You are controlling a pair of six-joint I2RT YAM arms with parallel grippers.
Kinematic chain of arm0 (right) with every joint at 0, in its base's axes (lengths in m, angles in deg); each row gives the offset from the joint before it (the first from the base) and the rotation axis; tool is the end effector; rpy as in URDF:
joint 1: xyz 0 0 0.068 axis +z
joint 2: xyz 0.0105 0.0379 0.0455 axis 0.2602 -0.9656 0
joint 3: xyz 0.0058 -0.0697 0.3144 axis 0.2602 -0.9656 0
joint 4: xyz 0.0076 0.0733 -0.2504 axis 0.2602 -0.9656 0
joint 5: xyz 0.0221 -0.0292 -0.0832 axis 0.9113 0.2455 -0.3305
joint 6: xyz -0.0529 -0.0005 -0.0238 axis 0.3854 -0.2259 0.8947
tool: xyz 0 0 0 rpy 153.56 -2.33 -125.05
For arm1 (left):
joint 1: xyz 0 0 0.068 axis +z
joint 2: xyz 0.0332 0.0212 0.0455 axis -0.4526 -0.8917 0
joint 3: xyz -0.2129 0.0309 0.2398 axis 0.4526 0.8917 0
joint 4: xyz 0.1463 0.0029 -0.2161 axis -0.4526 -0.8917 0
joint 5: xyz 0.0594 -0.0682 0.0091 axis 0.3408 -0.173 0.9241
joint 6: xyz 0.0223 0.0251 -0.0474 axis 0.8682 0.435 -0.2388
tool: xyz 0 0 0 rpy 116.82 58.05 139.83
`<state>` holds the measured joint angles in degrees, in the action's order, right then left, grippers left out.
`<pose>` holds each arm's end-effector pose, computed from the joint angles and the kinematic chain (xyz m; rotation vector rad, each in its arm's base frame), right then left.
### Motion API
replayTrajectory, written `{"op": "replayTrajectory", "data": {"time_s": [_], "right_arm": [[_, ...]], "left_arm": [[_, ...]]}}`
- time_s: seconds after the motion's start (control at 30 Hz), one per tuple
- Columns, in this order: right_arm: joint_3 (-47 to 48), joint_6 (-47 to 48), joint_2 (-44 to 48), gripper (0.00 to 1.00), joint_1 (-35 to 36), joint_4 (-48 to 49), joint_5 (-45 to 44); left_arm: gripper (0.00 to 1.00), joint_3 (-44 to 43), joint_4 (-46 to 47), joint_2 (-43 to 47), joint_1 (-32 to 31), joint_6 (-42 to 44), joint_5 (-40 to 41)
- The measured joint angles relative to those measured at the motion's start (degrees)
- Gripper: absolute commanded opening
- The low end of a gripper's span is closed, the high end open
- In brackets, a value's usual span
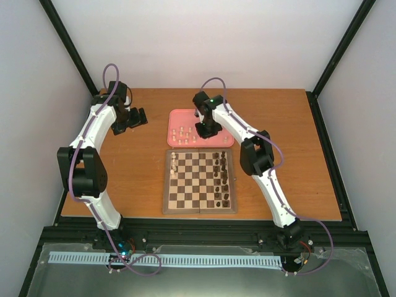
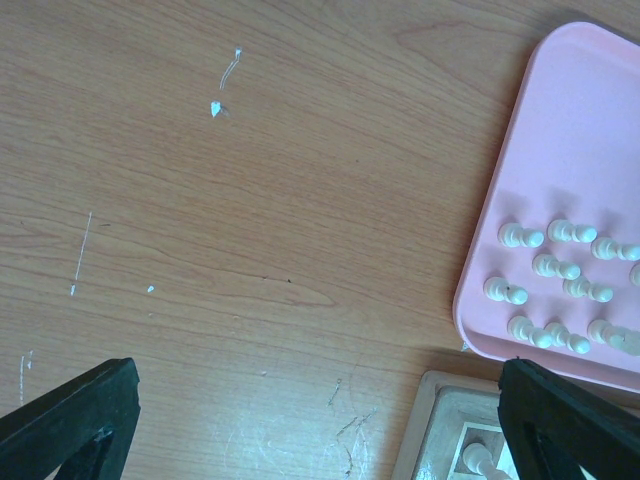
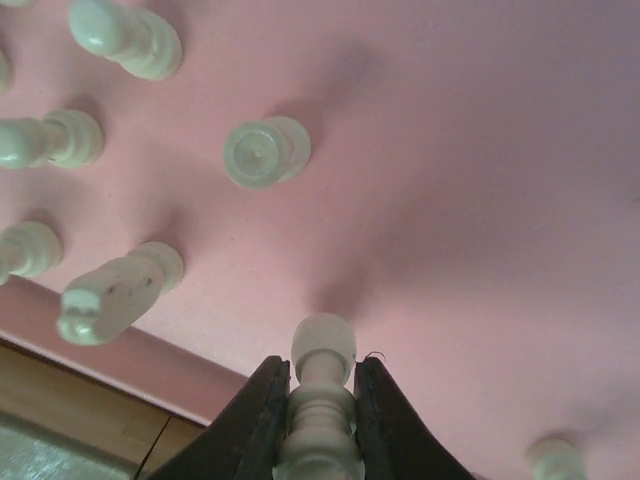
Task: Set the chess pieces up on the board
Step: Pick up the chess piece from the storage box, then place the chess piece on the chessboard.
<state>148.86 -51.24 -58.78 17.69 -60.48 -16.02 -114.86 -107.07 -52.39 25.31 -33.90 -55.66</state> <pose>0.4643 0.3011 0.2003 -0.6274 2.9185 0.1574 0.3816 -0.0138 0.3296 -0.4841 2.7151 -0.2194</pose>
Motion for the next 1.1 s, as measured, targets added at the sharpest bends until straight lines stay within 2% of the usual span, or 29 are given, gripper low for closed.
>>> {"op": "replayTrajectory", "data": {"time_s": [0.3, 0.6, 0.83, 1.1], "right_arm": [[-0.15, 0.02, 10.97, 0.17, 1.77, -0.63, -1.97], [-7.45, 0.61, 22.93, 0.17, 14.27, -0.44, 1.42], [-11.63, -0.42, 24.33, 0.17, 20.48, -1.20, 0.87], [-6.14, -4.22, 24.24, 0.17, 27.74, -4.15, -2.10]], "left_arm": [[1.00, 0.00, 0.02, 0.00, 0.00, 0.04, 0.00], [1.00, -1.05, -0.28, -0.68, 0.00, 1.70, 1.40], [1.00, -2.25, -0.20, -1.90, 0.00, 2.86, 2.64], [1.00, -2.56, 0.61, -1.97, 0.00, 2.86, 1.79]]}}
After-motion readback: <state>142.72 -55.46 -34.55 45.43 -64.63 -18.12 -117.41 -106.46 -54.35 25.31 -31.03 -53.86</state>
